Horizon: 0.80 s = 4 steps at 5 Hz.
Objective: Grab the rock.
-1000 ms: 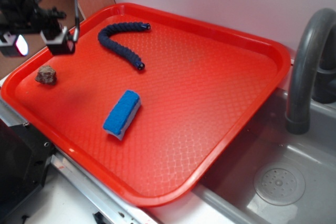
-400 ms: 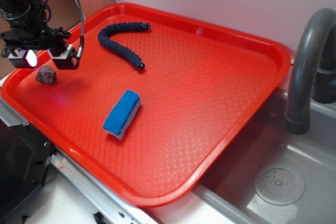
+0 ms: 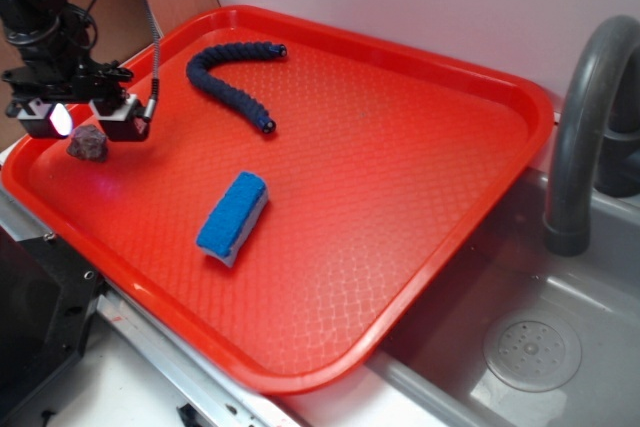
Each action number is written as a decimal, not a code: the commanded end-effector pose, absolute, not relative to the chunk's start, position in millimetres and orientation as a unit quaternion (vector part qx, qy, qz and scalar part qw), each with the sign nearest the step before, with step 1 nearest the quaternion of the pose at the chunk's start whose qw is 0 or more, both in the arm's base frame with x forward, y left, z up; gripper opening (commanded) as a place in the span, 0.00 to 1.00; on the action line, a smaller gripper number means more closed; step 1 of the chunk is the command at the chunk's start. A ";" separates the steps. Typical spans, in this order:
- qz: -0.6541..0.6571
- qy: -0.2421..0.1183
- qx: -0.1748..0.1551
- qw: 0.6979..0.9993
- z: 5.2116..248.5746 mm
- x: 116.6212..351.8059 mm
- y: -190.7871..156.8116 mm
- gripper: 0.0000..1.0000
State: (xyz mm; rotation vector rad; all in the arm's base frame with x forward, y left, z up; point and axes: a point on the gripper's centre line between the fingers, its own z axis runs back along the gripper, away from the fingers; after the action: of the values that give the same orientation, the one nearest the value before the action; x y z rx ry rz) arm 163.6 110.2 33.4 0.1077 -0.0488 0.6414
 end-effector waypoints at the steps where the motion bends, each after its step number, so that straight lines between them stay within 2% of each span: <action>1: 0.304 -0.019 0.021 0.952 25.4 170.9 118.4 1.00; 2: 0.296 -0.006 0.005 0.955 22.1 170.4 118.9 0.00; 3: 0.281 -0.003 0.000 0.960 23.6 171.1 117.8 0.00; 4: 0.261 0.008 0.004 0.965 46.7 176.5 113.1 0.00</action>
State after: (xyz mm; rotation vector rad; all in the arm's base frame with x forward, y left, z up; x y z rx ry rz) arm 172.7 105.7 34.8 -0.0077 0.0735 0.5435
